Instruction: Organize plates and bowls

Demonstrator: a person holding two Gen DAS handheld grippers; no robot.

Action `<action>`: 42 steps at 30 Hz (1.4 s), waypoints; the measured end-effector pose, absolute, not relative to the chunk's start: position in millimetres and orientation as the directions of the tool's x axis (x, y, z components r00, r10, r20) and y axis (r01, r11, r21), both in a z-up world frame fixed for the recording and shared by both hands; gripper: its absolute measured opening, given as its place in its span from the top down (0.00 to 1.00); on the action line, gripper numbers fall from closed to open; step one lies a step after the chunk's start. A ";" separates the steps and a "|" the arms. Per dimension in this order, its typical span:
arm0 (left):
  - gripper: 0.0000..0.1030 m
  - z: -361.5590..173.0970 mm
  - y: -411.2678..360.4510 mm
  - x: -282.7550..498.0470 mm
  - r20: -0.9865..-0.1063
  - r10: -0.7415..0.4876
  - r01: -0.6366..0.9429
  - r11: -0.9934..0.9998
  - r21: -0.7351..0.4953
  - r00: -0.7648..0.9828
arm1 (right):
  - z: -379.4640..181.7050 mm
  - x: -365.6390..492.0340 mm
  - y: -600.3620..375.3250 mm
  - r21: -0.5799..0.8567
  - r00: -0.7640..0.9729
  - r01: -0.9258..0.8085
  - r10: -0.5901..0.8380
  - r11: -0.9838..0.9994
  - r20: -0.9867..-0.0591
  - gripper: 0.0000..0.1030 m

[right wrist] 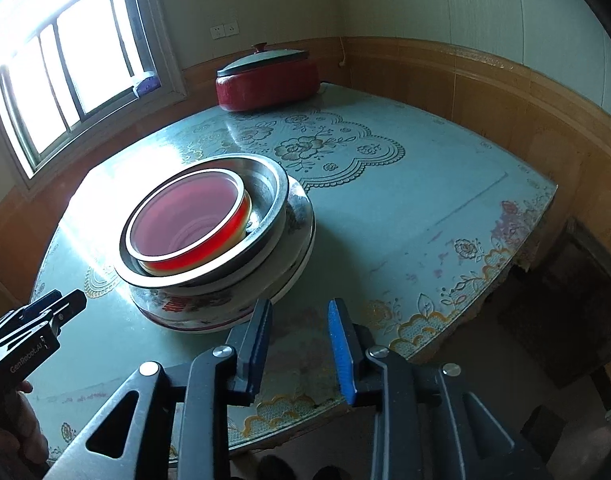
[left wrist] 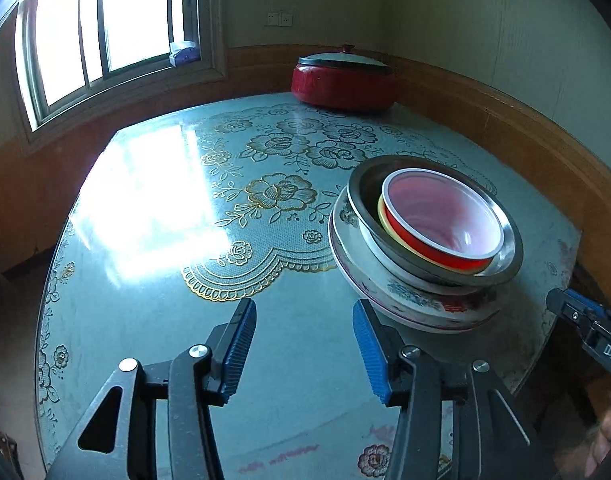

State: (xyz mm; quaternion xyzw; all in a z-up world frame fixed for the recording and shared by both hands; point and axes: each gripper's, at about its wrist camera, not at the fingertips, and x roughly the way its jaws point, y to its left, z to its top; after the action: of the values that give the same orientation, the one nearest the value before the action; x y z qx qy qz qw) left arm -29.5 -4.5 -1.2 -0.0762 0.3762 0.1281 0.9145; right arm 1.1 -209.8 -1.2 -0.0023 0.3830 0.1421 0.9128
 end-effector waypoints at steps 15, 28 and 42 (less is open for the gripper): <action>0.33 1.4 17.8 -35.2 -0.690 0.020 -0.054 0.998 -0.028 0.723 | -13.7 -36.8 -134.9 0.088 0.699 -0.046 0.095 0.995 -0.708 0.70; 0.14 13.1 39.7 -34.0 -0.620 -0.072 0.048 0.997 -0.056 0.781 | -7.3 -43.5 -109.9 0.043 0.732 0.089 -0.036 0.995 -0.680 0.66; 0.11 13.1 35.2 -35.1 -0.614 -0.085 0.058 0.996 -0.064 0.785 | -11.3 -50.6 -107.1 0.045 0.722 0.081 -0.027 0.996 -0.691 0.65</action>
State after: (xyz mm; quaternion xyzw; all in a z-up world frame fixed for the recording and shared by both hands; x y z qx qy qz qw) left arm -35.1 35.2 13.1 -0.0205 0.3257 -0.0380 0.9445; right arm -50.6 -107.1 -11.3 0.0361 0.3715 -0.0290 0.9273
